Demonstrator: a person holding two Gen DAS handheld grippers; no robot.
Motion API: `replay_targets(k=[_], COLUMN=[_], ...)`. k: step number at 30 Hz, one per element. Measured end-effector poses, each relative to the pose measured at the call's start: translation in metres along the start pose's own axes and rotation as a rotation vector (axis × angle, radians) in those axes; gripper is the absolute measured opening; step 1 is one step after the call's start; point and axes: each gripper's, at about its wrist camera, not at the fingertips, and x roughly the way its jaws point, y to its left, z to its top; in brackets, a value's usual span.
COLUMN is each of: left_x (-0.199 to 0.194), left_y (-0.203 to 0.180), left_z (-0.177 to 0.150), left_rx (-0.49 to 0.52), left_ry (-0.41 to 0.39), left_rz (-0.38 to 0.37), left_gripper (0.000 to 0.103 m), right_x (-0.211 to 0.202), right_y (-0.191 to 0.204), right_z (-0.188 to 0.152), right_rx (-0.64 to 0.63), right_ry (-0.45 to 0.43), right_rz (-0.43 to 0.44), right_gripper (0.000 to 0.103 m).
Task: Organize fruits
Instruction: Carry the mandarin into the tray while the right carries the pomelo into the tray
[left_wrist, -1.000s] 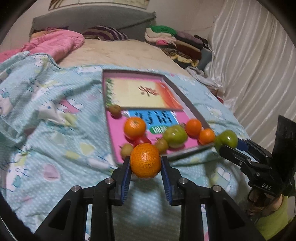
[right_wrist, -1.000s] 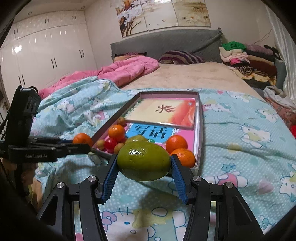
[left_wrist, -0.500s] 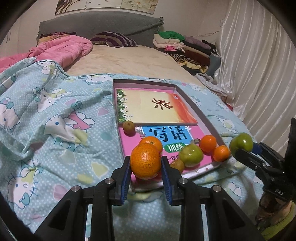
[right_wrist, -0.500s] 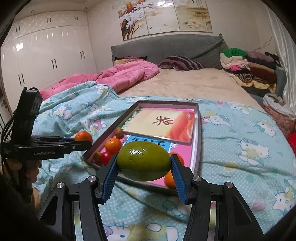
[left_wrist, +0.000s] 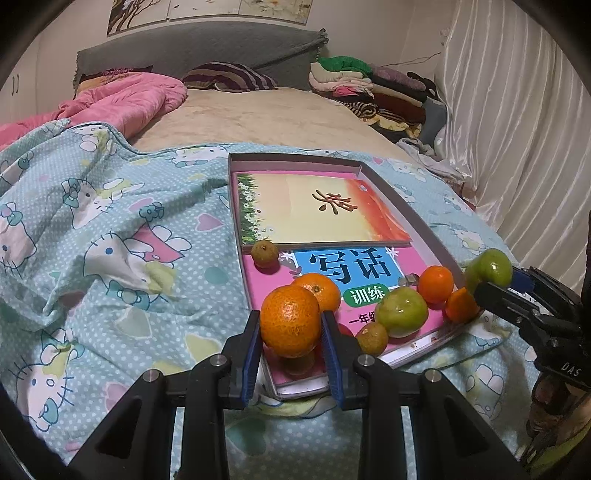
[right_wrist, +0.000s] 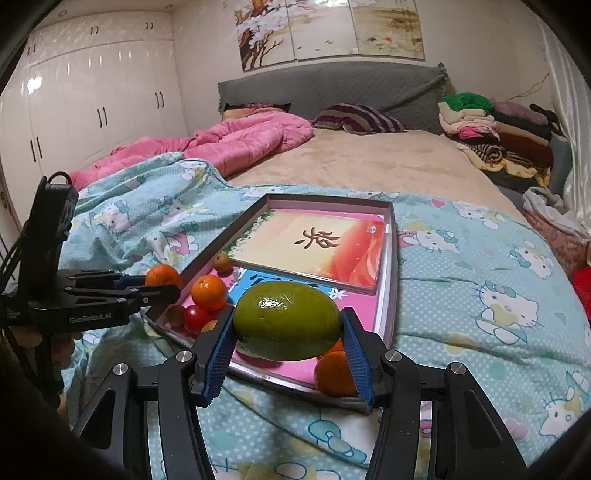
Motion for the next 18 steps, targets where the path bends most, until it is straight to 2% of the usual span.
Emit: replay_targets(k=[9, 18], left_x=[0.003, 0.006], left_y=[0.003, 0.007], left_z=[0.002, 0.002], left_rx=[-0.003, -0.007], left_ry=[-0.008, -0.004], left_rz=[0.016, 0.022], left_gripper=[0.031, 0.031], right_x=[0.013, 0.024], right_y=[0.012, 0.024], right_z=[-0.011, -0.017], right_rx=[-0.034, -0.094], right_ry=[0.037, 0.063], right_rz=[0.015, -0.012], right_gripper=[0.057, 0.057])
